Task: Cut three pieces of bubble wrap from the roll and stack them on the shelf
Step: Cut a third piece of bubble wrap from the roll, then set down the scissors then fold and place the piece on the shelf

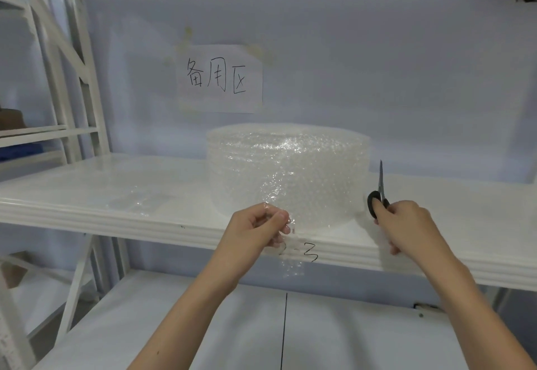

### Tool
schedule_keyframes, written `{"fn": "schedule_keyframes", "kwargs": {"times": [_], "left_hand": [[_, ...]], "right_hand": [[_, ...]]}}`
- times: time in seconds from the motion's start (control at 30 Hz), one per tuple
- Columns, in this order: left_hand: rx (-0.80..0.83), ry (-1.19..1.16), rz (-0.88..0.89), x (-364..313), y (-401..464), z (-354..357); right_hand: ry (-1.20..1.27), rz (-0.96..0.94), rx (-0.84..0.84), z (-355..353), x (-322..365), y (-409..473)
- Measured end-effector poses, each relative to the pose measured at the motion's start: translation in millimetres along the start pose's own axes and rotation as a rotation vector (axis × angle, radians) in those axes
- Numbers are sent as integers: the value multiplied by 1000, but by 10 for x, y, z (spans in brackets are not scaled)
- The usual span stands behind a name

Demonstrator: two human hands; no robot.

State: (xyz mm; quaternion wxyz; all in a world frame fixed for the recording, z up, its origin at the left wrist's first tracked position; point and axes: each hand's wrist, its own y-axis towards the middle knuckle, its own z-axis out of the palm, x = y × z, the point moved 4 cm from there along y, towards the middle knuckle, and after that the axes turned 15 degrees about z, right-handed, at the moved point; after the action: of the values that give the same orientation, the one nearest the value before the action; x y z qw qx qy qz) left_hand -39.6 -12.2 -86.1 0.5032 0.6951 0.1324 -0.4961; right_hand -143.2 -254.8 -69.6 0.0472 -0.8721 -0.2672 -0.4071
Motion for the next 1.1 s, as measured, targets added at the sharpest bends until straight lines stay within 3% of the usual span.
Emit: {"fn": "schedule_keyframes", "kwargs": {"times": [0.2,0.53,0.7,0.87,0.93,1.03,1.1], "left_hand": [[25,-5,7,-21,5,40],[53,26,38,-86,8,-57],[32,34,39,-86,-4,-191],[17,40,40,-71,-17,-291],[7,58,49,-75,-3,-337],[-8,97,71,-110,12,-421],[-11,115,92,-147,1,-496]], "right_hand": [[-409,57,-59,111,-56,174],[-735,47,-196,153,45,111],[-711,61,-229,101,113,150],[-411,-201,-485,91,358,-185],[-151,-375,-384,143,557,-468],[263,-444,149,339,890,-945],[312,-437,388,531,1027,-1126]]}}
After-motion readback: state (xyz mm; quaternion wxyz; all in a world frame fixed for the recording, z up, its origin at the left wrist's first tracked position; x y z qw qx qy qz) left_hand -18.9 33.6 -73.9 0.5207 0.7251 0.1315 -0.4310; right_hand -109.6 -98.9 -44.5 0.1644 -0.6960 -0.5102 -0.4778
